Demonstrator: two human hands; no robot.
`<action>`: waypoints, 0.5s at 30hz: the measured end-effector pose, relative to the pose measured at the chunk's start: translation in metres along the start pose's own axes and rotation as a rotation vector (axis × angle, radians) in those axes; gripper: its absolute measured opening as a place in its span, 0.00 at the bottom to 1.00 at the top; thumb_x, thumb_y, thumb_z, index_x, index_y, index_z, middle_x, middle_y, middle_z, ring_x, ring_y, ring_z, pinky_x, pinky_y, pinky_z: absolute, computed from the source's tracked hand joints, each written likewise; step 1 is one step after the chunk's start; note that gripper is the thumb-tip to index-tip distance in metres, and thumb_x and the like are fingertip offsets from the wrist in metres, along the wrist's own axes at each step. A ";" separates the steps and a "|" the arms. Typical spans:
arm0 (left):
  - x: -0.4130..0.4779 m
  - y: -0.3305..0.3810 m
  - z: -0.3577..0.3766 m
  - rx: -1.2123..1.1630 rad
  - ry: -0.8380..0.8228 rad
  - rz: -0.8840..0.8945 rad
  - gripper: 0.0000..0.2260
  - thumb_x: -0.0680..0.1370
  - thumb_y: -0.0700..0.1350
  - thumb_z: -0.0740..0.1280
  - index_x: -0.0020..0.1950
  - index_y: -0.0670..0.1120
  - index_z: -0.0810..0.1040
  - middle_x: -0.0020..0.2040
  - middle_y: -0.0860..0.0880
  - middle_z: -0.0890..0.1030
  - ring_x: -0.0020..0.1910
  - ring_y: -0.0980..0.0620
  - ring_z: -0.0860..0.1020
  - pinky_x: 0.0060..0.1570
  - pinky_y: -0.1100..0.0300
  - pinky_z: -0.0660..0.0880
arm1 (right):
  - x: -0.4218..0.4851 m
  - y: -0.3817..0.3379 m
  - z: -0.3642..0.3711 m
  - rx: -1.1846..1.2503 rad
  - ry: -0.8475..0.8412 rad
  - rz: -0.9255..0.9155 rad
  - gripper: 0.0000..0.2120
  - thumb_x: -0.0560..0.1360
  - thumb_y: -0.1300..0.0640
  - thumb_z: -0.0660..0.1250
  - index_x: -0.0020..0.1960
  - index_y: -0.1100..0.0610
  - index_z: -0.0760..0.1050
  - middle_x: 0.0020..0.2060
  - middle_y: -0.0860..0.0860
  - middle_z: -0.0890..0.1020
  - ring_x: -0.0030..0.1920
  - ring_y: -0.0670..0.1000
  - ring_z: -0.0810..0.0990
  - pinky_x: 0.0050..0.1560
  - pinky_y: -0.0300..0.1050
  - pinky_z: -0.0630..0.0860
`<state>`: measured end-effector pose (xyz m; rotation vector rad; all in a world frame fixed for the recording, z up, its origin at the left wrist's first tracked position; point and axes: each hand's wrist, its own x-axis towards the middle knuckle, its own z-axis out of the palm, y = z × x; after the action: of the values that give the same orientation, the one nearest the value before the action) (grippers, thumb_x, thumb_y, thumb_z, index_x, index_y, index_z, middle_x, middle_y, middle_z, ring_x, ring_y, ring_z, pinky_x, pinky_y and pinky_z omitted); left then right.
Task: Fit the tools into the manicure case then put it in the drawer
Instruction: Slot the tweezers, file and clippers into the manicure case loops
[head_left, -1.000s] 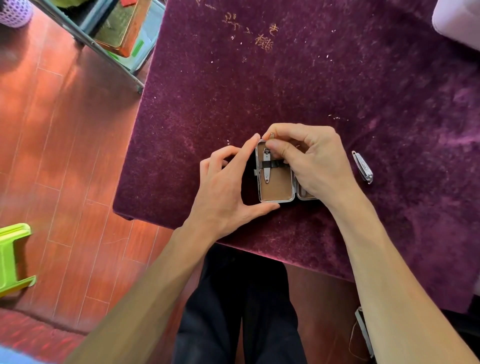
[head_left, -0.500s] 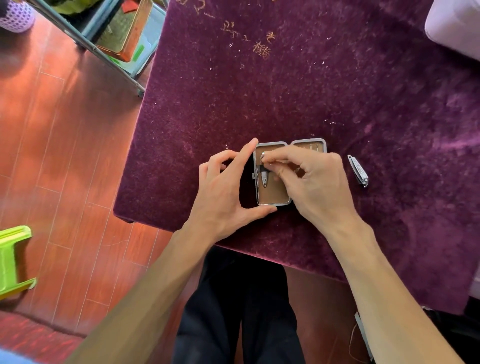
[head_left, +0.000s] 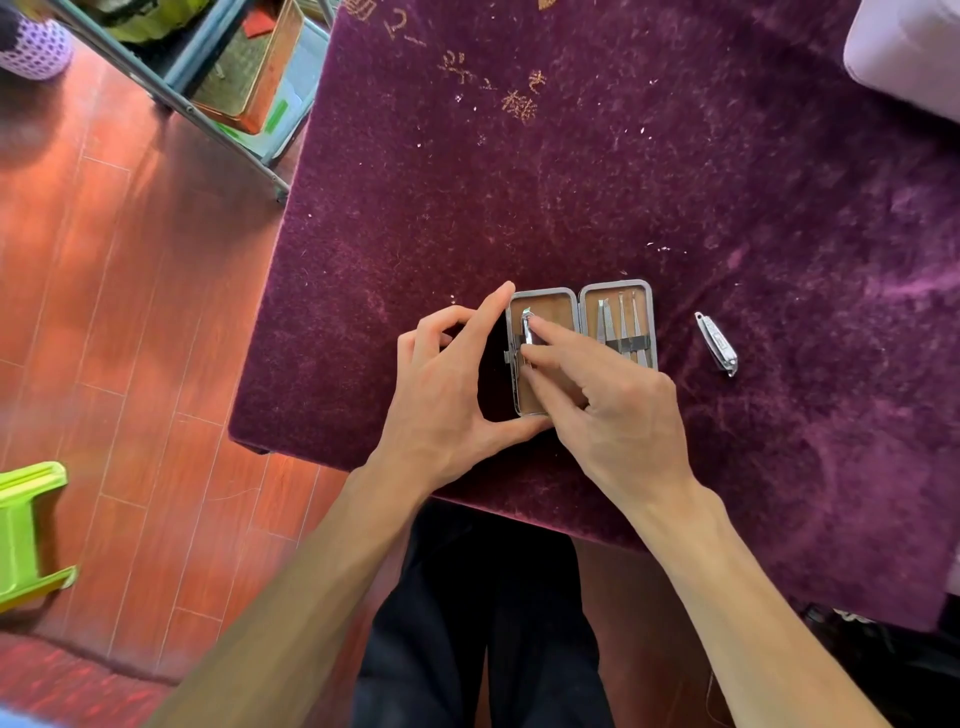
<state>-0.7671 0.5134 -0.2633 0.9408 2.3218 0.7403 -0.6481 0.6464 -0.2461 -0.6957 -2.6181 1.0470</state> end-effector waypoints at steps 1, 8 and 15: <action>0.000 0.000 0.000 0.000 -0.001 -0.002 0.49 0.63 0.69 0.75 0.80 0.63 0.58 0.56 0.69 0.55 0.58 0.64 0.56 0.64 0.59 0.65 | -0.002 0.001 0.000 -0.009 0.000 0.001 0.10 0.77 0.62 0.78 0.58 0.60 0.88 0.63 0.52 0.87 0.60 0.49 0.88 0.53 0.50 0.87; 0.000 -0.003 0.003 -0.006 0.003 -0.013 0.48 0.63 0.70 0.73 0.80 0.65 0.56 0.59 0.67 0.56 0.60 0.60 0.58 0.64 0.60 0.64 | -0.005 -0.008 0.007 0.014 0.088 0.161 0.07 0.77 0.61 0.78 0.55 0.59 0.87 0.48 0.51 0.89 0.41 0.45 0.83 0.43 0.49 0.85; 0.000 -0.004 0.004 -0.006 0.030 0.019 0.47 0.64 0.67 0.74 0.80 0.63 0.57 0.57 0.68 0.55 0.60 0.61 0.57 0.67 0.57 0.66 | 0.001 -0.029 0.021 -0.017 0.137 0.329 0.12 0.78 0.59 0.76 0.61 0.55 0.85 0.42 0.47 0.85 0.40 0.49 0.83 0.43 0.52 0.83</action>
<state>-0.7668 0.5121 -0.2687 0.9563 2.3381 0.7742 -0.6670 0.6160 -0.2407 -1.1887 -2.4502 1.0179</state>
